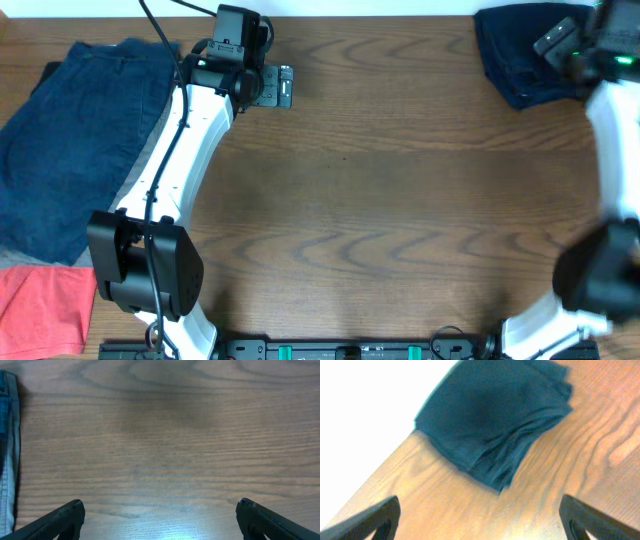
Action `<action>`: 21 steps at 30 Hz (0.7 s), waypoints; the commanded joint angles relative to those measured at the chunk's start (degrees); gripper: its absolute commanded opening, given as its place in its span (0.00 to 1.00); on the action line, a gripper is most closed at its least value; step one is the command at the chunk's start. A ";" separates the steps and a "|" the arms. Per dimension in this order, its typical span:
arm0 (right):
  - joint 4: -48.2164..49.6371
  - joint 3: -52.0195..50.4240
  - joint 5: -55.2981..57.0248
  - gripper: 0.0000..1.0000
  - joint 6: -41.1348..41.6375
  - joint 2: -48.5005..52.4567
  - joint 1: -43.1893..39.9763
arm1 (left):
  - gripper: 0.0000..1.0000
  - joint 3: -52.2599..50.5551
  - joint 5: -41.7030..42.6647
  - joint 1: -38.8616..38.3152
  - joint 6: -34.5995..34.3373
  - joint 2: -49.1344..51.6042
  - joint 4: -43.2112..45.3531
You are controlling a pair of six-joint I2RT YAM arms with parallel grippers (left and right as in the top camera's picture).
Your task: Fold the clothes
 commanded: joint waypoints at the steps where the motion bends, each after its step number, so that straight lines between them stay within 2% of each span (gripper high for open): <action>1: -6.73 0.33 -18.49 0.99 -14.64 -9.68 0.35 | 0.98 -0.46 -0.66 0.28 0.57 0.79 -0.02; 5: -14.80 0.33 -25.77 0.99 -14.56 -18.40 0.37 | 0.98 -0.46 -0.66 0.31 0.57 0.79 -0.02; 16: -19.26 0.33 -22.45 0.99 -17.90 -33.57 -0.17 | 0.98 -0.46 -0.66 0.31 0.57 0.79 -0.02; 18: -20.11 0.33 -22.32 0.99 -22.64 -35.69 -0.17 | 0.98 -0.46 -0.66 0.31 0.57 0.79 -0.02; 21: -20.59 0.26 -23.47 0.99 -34.34 -37.55 0.48 | 0.98 -0.46 -0.66 0.31 0.57 0.79 -0.02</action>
